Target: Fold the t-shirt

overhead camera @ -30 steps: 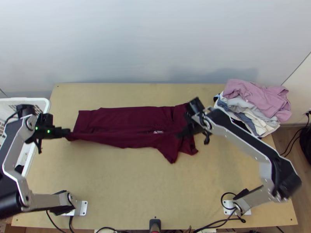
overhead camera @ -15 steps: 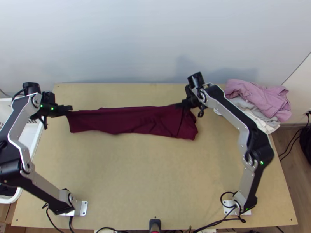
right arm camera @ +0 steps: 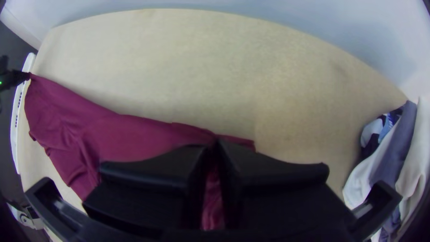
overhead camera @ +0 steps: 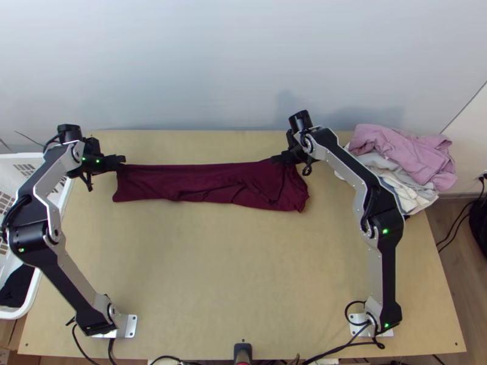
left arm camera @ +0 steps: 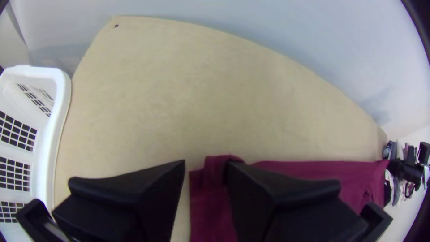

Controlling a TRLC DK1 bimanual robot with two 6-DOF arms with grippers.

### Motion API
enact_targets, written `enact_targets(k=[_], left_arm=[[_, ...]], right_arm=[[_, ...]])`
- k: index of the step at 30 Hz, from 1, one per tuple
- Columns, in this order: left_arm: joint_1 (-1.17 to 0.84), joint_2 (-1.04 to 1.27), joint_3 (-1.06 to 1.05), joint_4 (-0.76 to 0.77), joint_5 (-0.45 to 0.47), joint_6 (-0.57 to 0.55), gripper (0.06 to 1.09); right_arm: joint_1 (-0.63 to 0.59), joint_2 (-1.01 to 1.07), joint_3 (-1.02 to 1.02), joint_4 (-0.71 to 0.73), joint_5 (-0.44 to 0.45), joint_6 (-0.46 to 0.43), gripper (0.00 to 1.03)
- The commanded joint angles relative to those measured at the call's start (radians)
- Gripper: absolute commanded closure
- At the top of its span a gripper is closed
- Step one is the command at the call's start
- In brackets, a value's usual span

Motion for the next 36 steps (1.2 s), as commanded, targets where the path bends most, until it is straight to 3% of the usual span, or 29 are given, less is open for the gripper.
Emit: enact_targets(k=[1,3,5,8,16,36], left_arm=[[-0.020,0.036,0.007,0.018,-0.006,-0.023,0.42],[-0.020,0.020,0.001,0.009,-0.006,-0.023,0.34],[-0.014,-0.003,-0.011,0.006,-0.006,-0.023,0.22],[-0.004,-0.043,-0.026,-0.025,-0.006,-0.016,0.11],[0.005,-0.140,-0.122,-0.094,-0.006,0.047,0.11],[-0.057,-0.088,-0.172,-0.053,-0.006,0.000,0.11]], right_arm=[[0.008,0.002,0.024,-0.007,0.003,0.084,0.49],[0.014,-0.002,0.037,-0.008,0.001,0.116,0.23],[0.024,-0.009,0.047,-0.014,0.001,0.141,0.07],[0.037,-0.032,0.057,-0.026,-0.013,0.161,0.06],[0.054,-0.091,0.053,-0.086,-0.040,0.164,0.05],[0.149,-0.104,0.067,-0.119,-0.045,0.179,0.05]])
